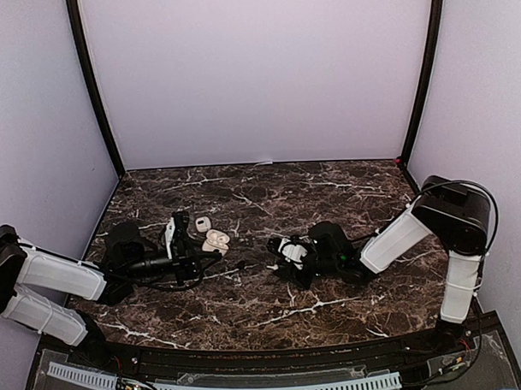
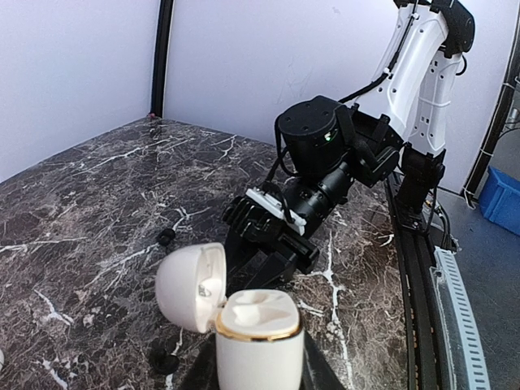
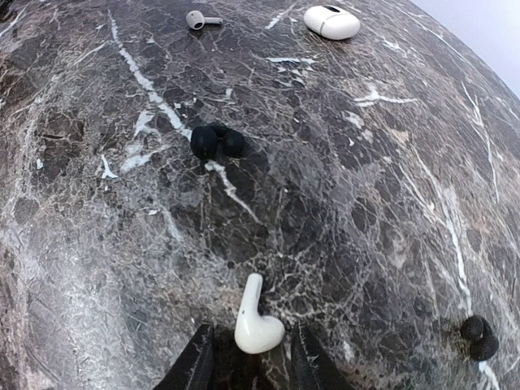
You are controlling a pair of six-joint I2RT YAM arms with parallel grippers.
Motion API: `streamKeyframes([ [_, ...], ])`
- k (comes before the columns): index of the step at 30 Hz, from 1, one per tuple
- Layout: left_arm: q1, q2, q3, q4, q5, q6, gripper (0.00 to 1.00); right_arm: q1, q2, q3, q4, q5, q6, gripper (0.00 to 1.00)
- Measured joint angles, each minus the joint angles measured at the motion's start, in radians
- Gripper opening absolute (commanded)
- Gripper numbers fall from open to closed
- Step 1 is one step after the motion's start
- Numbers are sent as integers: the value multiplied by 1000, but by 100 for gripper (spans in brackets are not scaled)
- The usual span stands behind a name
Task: Insert the wireless bluetooth earbuds into the charging case
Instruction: Pick up the left earbud from the center of the board.
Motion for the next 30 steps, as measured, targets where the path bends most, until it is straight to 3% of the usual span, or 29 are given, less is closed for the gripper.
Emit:
streamKeyframes([
  [9, 0, 7, 0, 3, 23, 0, 22, -22, 32, 59, -47, -82, -31, 21],
  [16, 0, 18, 0, 4, 30, 0, 22, -27, 32, 59, -49, -102, -34, 26],
  [30, 0, 24, 0, 3, 44, 0, 22, -28, 26, 56, -61, -113, -36, 13],
])
